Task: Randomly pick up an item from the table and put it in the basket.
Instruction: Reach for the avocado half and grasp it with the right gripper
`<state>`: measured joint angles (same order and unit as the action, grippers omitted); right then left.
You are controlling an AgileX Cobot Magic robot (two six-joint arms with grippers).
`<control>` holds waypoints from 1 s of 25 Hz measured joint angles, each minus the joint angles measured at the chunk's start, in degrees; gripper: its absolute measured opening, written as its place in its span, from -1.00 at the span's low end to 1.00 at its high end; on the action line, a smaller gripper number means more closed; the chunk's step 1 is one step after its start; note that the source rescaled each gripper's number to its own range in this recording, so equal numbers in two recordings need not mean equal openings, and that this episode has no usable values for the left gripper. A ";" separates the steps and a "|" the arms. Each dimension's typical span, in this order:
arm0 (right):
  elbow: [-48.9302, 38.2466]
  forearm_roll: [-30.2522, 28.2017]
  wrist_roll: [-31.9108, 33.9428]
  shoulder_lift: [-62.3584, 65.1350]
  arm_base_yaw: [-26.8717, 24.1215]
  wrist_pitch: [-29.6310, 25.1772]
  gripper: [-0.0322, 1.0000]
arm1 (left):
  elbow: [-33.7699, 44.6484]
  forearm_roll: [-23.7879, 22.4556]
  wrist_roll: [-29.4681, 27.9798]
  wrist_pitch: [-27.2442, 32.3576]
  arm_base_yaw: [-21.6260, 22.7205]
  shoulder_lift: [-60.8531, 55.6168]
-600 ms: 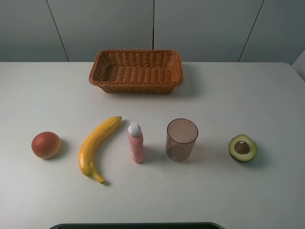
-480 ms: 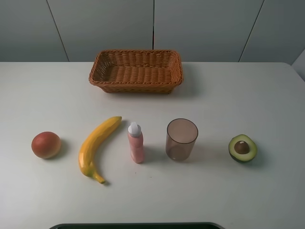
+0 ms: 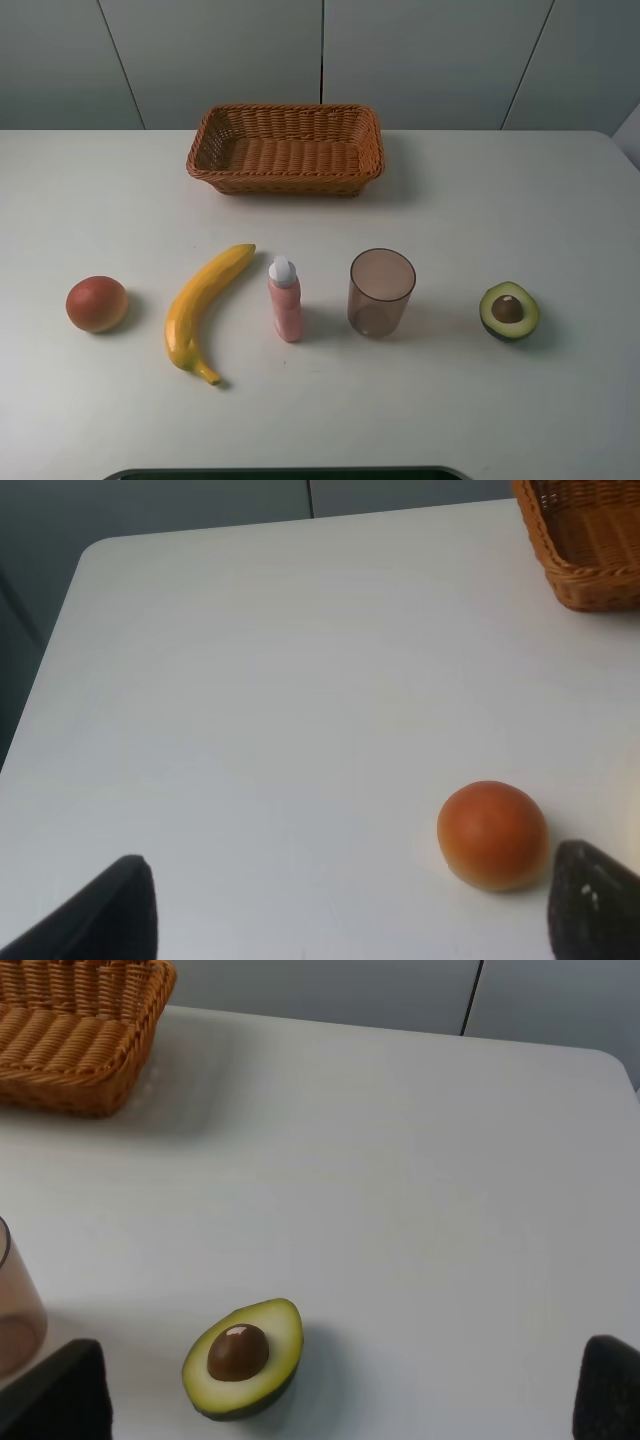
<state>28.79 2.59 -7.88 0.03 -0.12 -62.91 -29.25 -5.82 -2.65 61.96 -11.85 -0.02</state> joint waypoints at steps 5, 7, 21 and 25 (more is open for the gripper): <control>0.00 0.00 0.00 0.00 0.00 0.00 1.00 | 0.00 0.00 0.00 0.00 0.00 0.00; 0.00 0.00 0.00 0.00 0.00 0.00 1.00 | 0.00 0.00 0.00 0.00 0.00 0.00; 0.00 0.00 0.00 0.00 0.00 0.04 1.00 | 0.00 0.00 0.00 0.00 0.00 0.00; 0.00 0.00 -0.10 0.00 0.00 0.04 1.00 | 0.00 0.00 0.00 0.00 0.00 0.00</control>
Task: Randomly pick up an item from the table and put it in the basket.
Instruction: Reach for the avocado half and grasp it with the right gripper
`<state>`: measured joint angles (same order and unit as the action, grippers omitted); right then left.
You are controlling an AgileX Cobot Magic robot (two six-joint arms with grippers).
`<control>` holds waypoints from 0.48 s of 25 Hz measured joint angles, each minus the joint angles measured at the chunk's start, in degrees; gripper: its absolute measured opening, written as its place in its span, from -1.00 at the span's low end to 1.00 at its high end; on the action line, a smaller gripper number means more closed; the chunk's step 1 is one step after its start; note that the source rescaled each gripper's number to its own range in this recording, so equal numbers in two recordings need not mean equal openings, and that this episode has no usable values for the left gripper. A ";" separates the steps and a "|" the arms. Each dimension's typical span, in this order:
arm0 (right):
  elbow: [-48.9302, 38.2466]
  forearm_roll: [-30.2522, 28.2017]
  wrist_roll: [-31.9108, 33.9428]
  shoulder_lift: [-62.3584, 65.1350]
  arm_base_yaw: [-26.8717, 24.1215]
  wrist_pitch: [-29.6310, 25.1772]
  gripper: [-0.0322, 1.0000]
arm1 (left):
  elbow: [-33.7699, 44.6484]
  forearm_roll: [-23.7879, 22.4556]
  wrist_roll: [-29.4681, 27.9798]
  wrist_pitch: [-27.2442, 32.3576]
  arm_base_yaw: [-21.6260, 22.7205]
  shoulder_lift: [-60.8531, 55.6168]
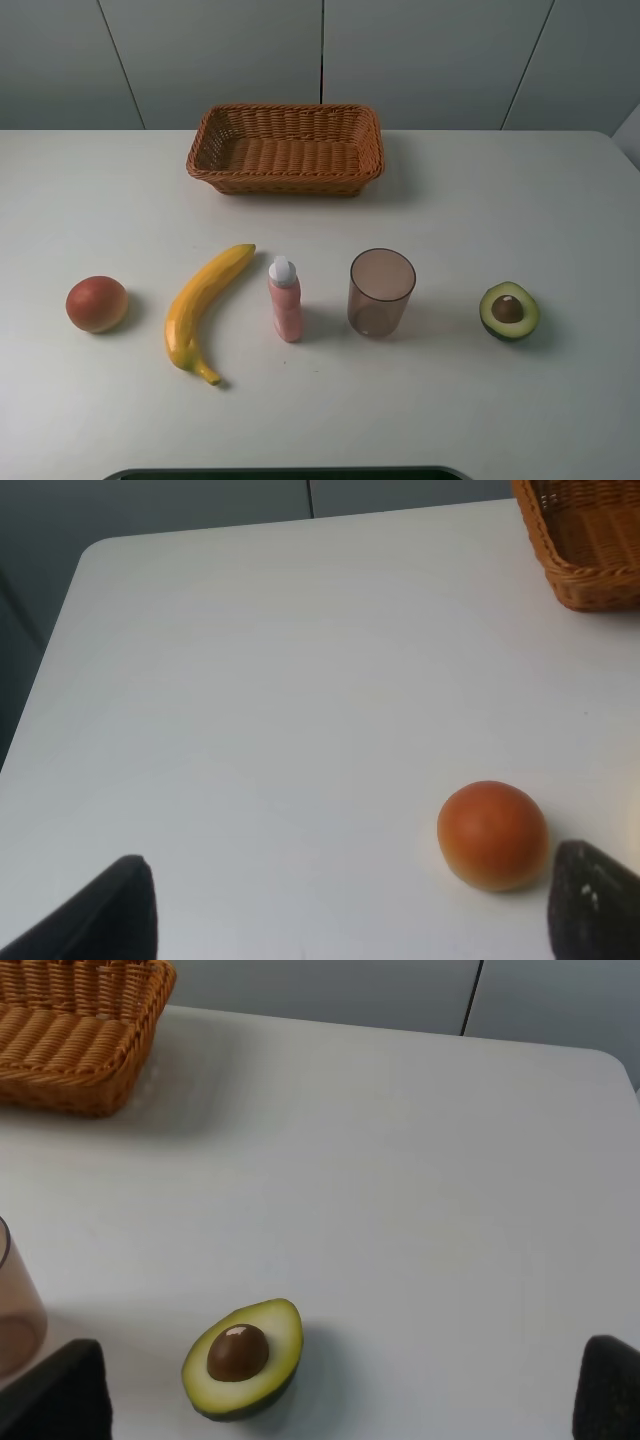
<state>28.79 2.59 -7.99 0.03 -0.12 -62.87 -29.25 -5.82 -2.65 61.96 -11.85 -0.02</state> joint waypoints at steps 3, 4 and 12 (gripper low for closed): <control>0.00 0.00 0.00 0.00 0.00 0.00 1.00 | 0.00 0.00 0.00 0.00 0.00 0.00; 0.00 0.00 0.00 0.00 0.00 0.00 1.00 | 0.00 0.00 0.00 0.00 0.00 0.00; 1.35 0.89 0.16 -0.68 0.00 -0.11 1.00 | 0.00 0.00 0.00 0.00 0.00 0.00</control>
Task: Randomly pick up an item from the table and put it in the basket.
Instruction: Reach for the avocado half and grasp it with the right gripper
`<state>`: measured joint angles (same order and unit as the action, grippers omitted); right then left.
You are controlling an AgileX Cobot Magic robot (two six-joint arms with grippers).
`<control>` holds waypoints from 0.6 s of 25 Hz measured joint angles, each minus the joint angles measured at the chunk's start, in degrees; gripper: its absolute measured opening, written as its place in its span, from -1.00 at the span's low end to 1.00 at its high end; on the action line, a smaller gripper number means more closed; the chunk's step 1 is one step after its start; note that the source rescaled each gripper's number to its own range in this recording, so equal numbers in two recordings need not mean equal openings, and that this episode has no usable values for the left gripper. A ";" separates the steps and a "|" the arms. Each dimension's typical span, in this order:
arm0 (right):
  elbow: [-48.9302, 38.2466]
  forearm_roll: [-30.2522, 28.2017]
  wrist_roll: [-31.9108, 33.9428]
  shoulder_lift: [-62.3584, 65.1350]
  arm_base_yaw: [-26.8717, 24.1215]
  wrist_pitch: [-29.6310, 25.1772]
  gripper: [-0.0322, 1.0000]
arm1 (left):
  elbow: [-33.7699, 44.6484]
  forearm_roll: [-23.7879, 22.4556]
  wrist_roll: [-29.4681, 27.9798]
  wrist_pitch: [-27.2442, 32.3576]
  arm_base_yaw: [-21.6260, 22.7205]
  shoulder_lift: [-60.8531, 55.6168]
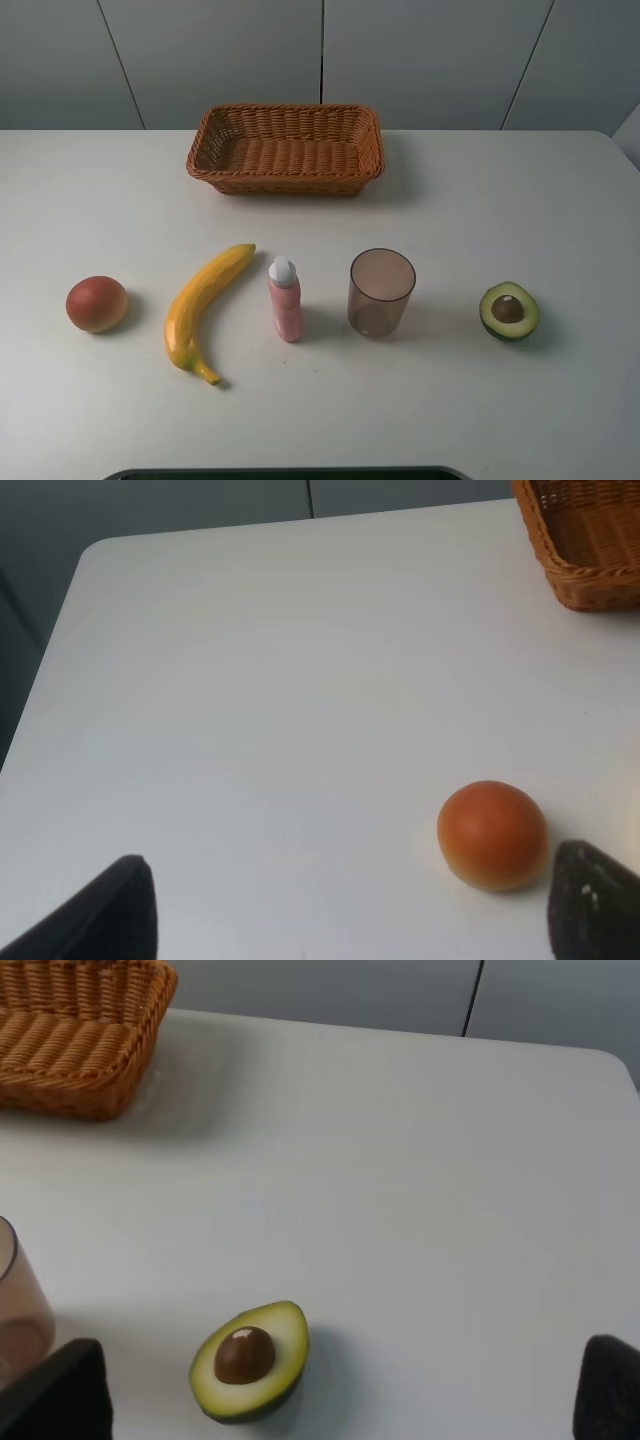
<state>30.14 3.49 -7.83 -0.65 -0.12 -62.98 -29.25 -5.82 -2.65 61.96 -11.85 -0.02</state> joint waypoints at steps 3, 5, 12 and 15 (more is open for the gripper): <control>4.82 0.99 -0.56 -6.66 0.00 0.12 1.00 | 0.00 0.00 0.00 0.00 0.00 0.00; 8.79 0.59 -0.68 -13.71 0.00 -0.47 1.00 | 0.00 0.00 0.00 0.00 0.00 0.00; 23.87 0.37 -1.57 -38.62 0.00 -0.60 1.00 | 0.00 0.00 0.00 0.00 0.00 0.00; 27.95 0.37 -1.80 -49.42 0.00 -0.30 1.00 | 0.00 0.00 0.00 0.00 0.00 0.00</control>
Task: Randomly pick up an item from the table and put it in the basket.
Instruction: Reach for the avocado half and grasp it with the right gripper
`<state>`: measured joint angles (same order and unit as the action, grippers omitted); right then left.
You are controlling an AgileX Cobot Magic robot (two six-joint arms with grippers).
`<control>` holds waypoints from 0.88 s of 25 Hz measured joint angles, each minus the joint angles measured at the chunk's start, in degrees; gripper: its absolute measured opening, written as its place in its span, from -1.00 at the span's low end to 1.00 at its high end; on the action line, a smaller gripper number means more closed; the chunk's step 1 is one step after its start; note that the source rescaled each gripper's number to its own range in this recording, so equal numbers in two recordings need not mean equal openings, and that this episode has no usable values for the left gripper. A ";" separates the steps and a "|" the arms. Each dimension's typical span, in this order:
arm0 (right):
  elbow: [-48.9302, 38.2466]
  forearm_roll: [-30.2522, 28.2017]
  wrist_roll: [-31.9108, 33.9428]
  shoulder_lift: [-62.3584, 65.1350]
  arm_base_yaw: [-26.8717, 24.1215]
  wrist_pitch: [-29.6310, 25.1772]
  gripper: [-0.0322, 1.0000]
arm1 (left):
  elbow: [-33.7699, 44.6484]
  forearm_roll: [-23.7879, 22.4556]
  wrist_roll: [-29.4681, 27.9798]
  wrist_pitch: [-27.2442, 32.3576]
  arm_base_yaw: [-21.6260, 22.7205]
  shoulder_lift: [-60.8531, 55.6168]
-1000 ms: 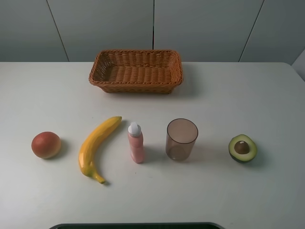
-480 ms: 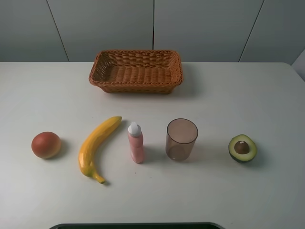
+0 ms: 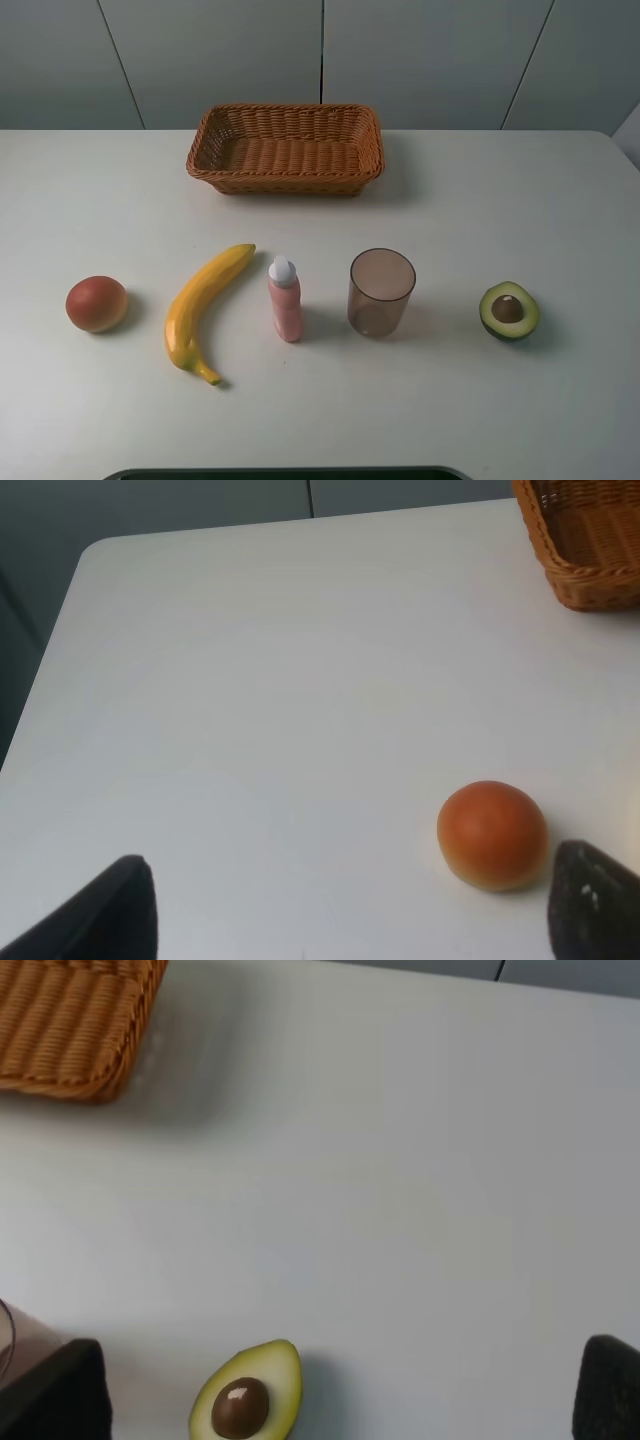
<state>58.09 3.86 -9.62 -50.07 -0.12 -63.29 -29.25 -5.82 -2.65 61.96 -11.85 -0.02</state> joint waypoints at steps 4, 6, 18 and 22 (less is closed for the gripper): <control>1.10 0.00 1.26 -13.33 0.00 0.32 1.00 | 0.00 0.00 0.00 0.00 0.00 0.00; 1.10 0.00 2.43 -18.86 0.00 0.32 1.00 | 0.00 0.00 0.00 0.00 0.00 0.00; -10.22 3.29 7.08 -37.39 2.06 14.15 1.00 | 0.00 0.00 0.00 0.00 0.00 0.00; -15.30 6.02 7.08 -40.63 4.08 20.94 1.00 | 0.00 0.00 0.00 0.00 0.00 0.00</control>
<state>42.79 9.88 -2.54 -90.69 3.96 -42.35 -29.25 -5.82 -2.65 61.96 -11.85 -0.02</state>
